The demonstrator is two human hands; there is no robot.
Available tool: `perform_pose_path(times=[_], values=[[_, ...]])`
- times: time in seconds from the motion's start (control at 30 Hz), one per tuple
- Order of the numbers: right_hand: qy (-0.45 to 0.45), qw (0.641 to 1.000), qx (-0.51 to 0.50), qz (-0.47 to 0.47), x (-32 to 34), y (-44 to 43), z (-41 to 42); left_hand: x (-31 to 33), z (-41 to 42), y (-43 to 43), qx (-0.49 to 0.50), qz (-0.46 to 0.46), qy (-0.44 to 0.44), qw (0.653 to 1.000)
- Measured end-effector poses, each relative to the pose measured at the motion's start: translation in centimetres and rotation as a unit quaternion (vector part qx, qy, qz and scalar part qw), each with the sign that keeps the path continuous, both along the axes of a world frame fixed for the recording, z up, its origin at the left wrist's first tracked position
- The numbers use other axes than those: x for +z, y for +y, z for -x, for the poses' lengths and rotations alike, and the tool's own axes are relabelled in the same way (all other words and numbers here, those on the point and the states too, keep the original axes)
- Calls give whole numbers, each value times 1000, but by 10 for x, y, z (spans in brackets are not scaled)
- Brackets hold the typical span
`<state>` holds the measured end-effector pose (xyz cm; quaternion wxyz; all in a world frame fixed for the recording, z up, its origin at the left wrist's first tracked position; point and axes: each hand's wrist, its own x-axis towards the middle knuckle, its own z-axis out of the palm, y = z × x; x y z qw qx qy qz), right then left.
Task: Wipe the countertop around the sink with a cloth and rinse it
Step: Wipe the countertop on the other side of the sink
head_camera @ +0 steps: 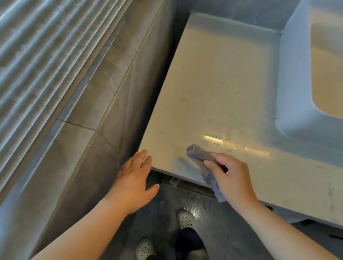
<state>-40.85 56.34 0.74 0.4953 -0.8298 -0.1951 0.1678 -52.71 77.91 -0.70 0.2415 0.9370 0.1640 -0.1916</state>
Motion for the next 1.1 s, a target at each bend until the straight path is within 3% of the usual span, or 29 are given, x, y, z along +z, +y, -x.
perform_pose_path(times=[0.2,0.37,0.5,0.73,0.97,1.1], values=[[-146,983,-99,48,6,-10,-109,5,-9,-22,-10,4,-68,998],[-136,976,-97,143,-35,-18,-165,-3,-18,-43,-28,14,-63,998],[-169,969,-122,133,-65,-8,-148,-10,-17,-45,-43,-19,-29,998],[-209,970,-44,115,-69,7,-67,-13,-17,-32,-87,-30,-12,996],[-113,988,0,105,-50,-18,12,-7,-20,-29,-108,-32,-14,994],[63,998,-18,17,-18,-31,12,-7,-20,-32,-108,-40,-9,993]])
